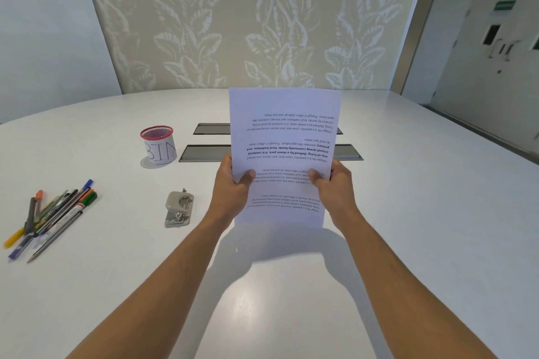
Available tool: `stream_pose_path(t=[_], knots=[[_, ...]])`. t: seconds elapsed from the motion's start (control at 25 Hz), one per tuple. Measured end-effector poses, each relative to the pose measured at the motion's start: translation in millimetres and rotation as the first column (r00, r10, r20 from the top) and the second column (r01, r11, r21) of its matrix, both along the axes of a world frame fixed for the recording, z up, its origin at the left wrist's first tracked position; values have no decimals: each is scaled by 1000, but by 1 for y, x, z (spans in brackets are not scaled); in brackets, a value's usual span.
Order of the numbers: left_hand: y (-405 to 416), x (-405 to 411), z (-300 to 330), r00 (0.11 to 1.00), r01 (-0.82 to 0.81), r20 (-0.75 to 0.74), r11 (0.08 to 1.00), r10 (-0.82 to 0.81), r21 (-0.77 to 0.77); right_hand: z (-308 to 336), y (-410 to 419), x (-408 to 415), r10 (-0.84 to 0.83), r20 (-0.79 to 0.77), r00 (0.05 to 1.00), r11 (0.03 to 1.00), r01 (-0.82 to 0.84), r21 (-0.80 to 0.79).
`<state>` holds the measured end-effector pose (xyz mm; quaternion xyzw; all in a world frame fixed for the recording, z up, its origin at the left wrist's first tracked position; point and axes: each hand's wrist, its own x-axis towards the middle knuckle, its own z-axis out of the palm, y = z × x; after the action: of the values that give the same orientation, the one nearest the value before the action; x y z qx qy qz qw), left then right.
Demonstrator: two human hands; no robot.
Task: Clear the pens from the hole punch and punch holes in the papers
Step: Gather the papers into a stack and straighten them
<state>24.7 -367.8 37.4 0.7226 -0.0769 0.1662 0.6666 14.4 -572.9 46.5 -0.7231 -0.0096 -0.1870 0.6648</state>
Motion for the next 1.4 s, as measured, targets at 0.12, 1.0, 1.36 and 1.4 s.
stream_pose_path(t=[0.12, 1.0, 1.36, 1.4], knots=[[0, 1, -5, 1000, -1, -6, 1000, 1, -14, -11, -3, 1, 6, -44, 999, 1000, -5, 9], [-41, 1, -9, 984, 41, -105, 759, -143, -650, -28, 8, -19, 208, 109, 972, 687, -224, 691], [-7, 1, 12, 984, -17, -139, 713, -112, -701, -15, -35, -16, 117, 64, 991, 830, -133, 542], [3, 6, 14, 988, -28, -127, 712, -86, -702, -13, -43, -15, 118, 71, 990, 842, -138, 522]])
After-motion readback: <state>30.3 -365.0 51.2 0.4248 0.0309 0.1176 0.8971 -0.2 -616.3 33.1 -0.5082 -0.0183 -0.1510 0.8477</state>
